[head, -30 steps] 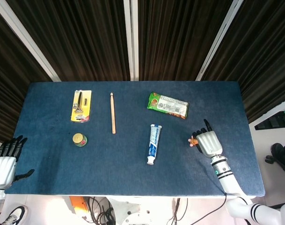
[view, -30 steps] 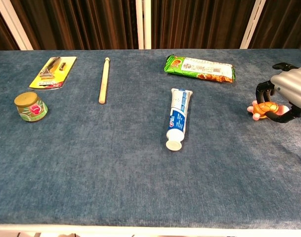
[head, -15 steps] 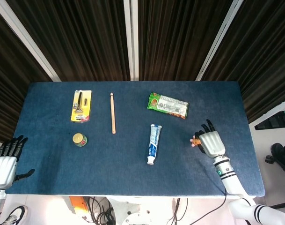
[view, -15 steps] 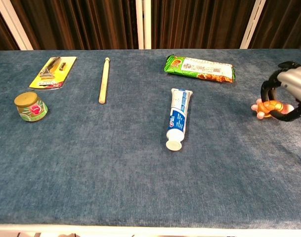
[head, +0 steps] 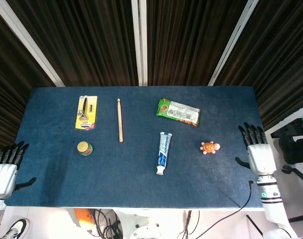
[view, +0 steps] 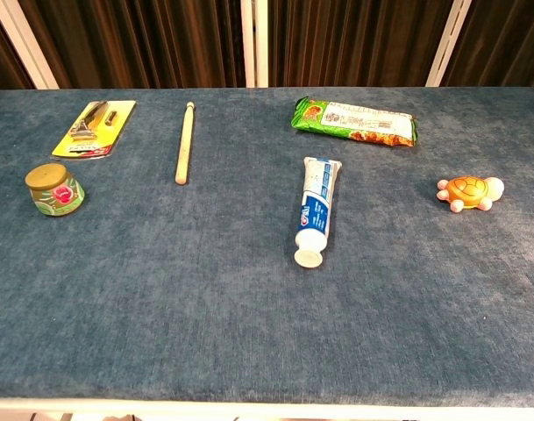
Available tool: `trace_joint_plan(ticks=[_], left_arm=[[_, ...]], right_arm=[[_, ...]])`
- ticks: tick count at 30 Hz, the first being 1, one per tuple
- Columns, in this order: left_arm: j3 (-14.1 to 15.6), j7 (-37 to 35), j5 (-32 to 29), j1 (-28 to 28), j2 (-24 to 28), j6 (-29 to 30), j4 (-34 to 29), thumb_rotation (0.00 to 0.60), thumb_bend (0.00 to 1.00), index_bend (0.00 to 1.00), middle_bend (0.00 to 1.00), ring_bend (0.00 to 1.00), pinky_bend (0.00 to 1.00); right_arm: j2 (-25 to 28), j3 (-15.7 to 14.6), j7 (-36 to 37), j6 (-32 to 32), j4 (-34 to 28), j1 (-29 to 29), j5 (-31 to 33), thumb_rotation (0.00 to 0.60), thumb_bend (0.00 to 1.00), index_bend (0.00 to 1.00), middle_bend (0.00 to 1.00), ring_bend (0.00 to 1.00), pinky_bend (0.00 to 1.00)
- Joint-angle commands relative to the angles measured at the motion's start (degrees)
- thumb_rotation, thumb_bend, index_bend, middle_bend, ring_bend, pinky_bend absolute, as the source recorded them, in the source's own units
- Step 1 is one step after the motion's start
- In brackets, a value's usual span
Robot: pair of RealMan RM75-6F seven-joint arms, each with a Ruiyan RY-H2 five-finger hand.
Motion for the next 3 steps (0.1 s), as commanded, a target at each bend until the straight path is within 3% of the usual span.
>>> trace_joint_plan(ticks=[1, 3], left_arm=[[0.0, -0.2, 0.0, 0.0, 0.3, 0.0, 0.0, 0.600, 0.06, 0.06, 0.00, 0.00, 0.00], [-0.1, -0.4, -0.1, 0.1, 0.5, 0.4, 0.0, 0.600, 0.06, 0.06, 0.00, 0.00, 0.00]], right_arm=[[3.1, -0.6, 2.3, 3.9, -1.2, -4.2, 0.5, 0.600, 0.01, 0.00, 0.00, 0.00, 0.00], [3.3, -0.5, 2.6, 4.0, -1.1, -5.1, 1.3, 0.600, 0.01, 0.00, 0.00, 0.00, 0.00]])
